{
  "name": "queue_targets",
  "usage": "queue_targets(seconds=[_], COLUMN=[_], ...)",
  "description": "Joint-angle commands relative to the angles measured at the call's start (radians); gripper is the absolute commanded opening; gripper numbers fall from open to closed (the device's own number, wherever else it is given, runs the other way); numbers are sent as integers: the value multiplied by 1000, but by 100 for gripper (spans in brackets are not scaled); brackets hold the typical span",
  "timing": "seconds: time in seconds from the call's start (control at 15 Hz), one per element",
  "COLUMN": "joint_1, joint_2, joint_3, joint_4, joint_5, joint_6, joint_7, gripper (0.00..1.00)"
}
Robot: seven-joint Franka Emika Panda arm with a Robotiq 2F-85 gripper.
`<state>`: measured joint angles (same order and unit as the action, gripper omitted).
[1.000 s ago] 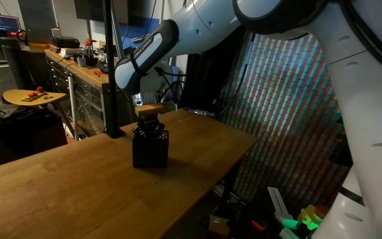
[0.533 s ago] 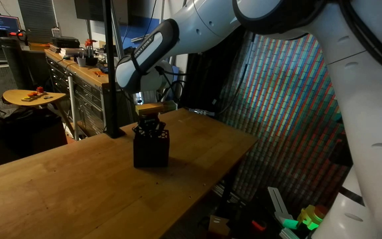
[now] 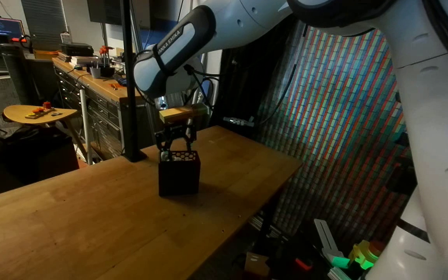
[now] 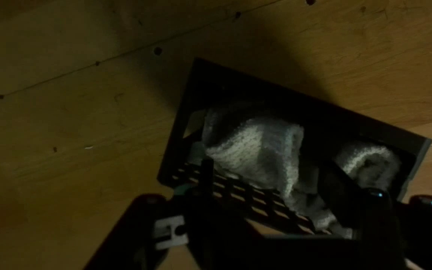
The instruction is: Put the white towel inside the black basket
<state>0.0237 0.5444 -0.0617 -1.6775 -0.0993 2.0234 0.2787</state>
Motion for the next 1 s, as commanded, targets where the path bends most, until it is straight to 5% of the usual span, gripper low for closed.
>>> queue_targets(seconds=[0.0, 0.13, 0.53, 0.93], joint_1=[39, 47, 60, 41], joint_2=[-42, -50, -55, -33], joint_3=[-17, -13, -9, -8], joint_4=[9, 10, 13, 52], joint_5=[-60, -79, -96, -47], joint_6=[-35, -37, -25, -12], joint_7=[22, 22, 30, 73], gripper=[52, 45, 0, 0])
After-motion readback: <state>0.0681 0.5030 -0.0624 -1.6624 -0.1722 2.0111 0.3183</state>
